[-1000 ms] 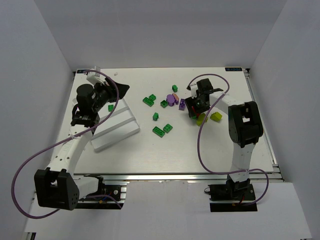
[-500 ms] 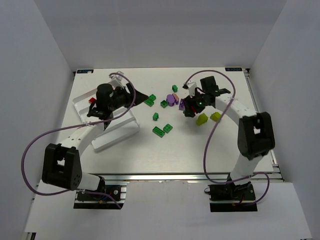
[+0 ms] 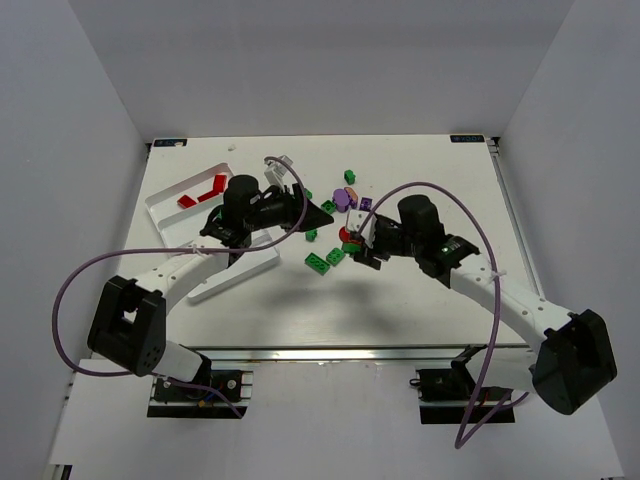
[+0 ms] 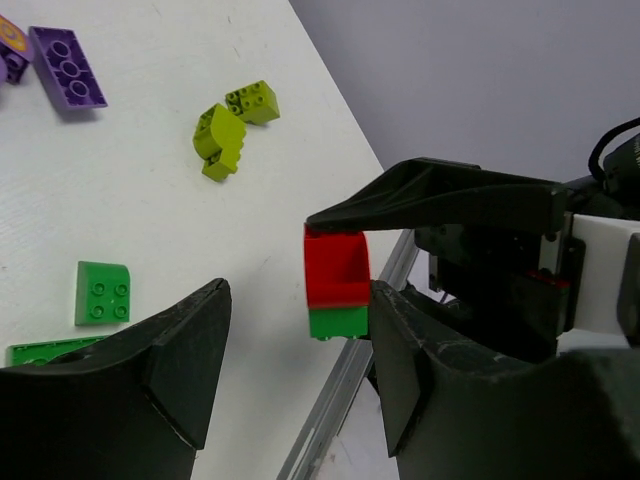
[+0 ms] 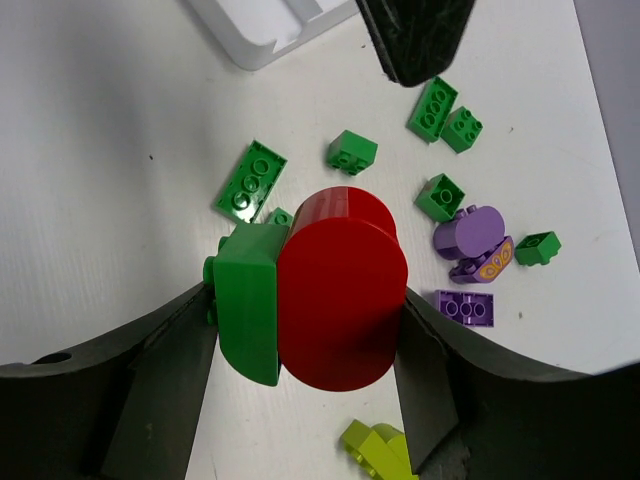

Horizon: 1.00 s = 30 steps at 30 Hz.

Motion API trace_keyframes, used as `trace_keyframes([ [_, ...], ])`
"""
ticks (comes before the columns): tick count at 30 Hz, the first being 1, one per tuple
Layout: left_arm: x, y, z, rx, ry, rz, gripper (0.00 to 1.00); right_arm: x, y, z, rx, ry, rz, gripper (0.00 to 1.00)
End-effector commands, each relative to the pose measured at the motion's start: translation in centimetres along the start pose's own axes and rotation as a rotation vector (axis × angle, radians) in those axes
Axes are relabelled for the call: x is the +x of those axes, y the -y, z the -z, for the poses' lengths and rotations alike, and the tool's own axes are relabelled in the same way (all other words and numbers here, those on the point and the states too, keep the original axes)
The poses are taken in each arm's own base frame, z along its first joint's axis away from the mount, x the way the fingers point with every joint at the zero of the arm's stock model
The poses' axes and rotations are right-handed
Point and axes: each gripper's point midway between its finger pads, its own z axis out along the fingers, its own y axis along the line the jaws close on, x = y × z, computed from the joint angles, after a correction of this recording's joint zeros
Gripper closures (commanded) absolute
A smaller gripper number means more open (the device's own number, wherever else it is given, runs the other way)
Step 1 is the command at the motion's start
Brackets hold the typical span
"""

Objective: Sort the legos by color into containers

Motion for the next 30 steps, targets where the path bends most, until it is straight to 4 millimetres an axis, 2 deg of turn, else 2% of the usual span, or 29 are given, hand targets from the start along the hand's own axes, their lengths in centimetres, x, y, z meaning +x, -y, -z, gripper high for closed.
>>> trace_keyframes([
  [1,-0.2,1.9,0.2,0.062,0.004,-0.070,0.33,-2.4,1.5,0.2,0.088,0.067,0.139,1.00],
  [6,0.4,2.6,0.0,0.091,-0.026,-0.090,0.33,-3.0,1.4,-0.1,0.099,0.079,0.173,1.00],
  [14,2.8,2.2,-1.2,0.072,-0.123,-0.105,0.31,-3.4,0.5,-0.8,0.099,0.076,0.215,0.99],
  [21,3.5,2.6,-1.4,0.080,-0.146,-0.121,0.32,-3.5,0.0,-1.3,0.090,0.073,0.233,0.98],
  [30,4.0,2.3,-1.8,0.075,-0.165,-0.111,0.42,-3.4,-0.8,-1.8,0.067,0.073,0.236,0.93],
])
